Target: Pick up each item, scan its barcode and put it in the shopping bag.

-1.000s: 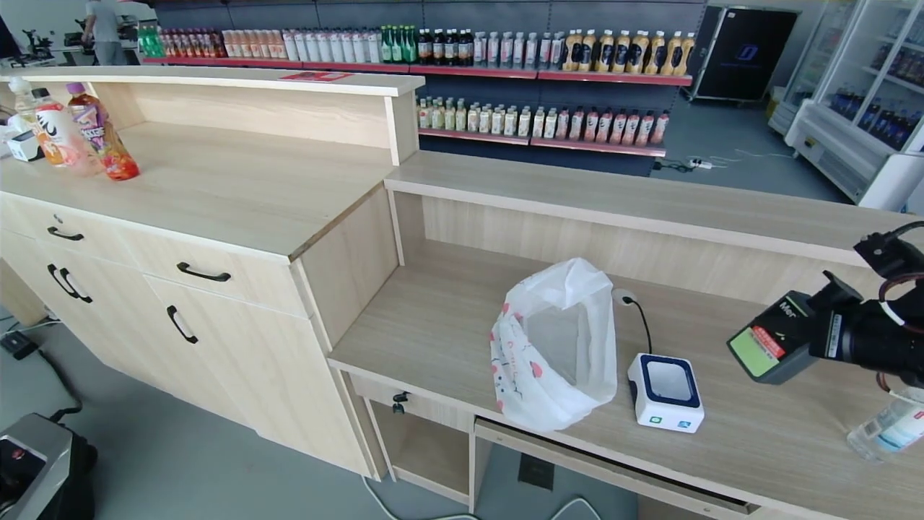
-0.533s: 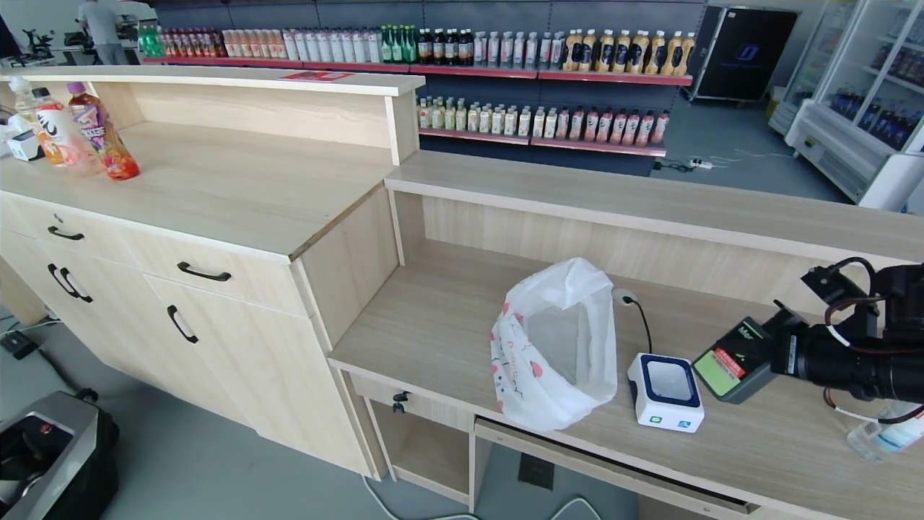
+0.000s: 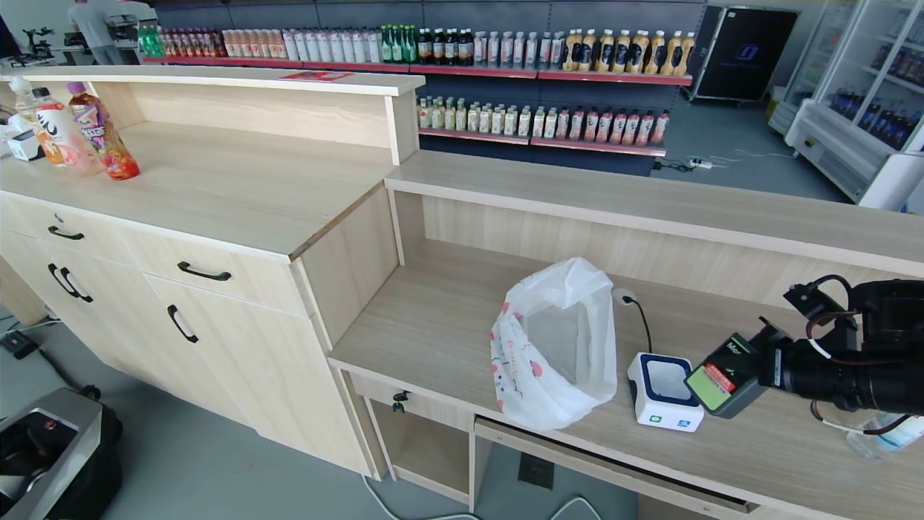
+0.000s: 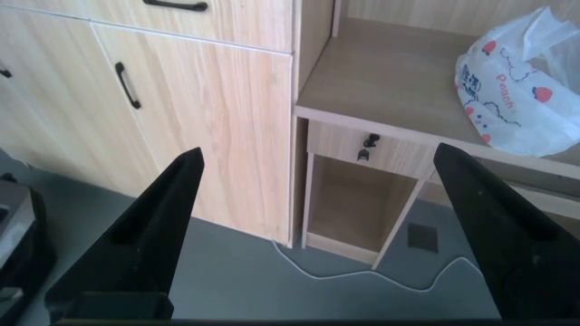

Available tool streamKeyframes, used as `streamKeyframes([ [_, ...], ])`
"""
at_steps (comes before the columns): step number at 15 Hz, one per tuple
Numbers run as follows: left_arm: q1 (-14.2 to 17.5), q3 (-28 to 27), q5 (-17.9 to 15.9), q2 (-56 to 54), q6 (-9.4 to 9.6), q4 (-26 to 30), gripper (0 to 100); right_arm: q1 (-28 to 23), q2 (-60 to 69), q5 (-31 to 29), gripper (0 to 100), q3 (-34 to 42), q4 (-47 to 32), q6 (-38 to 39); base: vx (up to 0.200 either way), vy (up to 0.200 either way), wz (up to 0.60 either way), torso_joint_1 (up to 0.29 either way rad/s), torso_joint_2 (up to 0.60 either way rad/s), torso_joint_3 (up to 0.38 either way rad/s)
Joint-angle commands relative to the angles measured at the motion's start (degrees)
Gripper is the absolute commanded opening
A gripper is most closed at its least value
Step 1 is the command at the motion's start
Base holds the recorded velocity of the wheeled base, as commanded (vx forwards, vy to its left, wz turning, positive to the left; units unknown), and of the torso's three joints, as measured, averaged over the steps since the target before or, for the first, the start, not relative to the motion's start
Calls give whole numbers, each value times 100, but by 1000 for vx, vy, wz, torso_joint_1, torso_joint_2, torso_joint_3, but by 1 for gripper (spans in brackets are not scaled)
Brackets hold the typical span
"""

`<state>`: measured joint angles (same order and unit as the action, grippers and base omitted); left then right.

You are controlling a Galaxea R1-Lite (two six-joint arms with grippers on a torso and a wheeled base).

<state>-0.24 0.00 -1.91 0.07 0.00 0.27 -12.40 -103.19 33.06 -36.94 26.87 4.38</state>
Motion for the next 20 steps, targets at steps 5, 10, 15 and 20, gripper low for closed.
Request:
streamKeyframes([
  [5, 7, 0, -2, 1, 0, 0, 100, -52, -271, -1, 0, 20, 196, -7, 0, 0, 0, 0, 0, 0],
  [10, -2, 0, -2, 1, 0, 0, 100, -281, -491, 7, 0, 20, 345, -7, 0, 0, 0, 0, 0, 0],
  [15, -2, 0, -2, 1, 0, 0, 100, -448, -676, 25, 0, -42, 354, -7, 0, 0, 0, 0, 0, 0],
  [20, -2, 0, -2, 1, 0, 0, 100, -421, -896, 297, 0, -261, 486, -7, 0, 0, 0, 0, 0, 0],
])
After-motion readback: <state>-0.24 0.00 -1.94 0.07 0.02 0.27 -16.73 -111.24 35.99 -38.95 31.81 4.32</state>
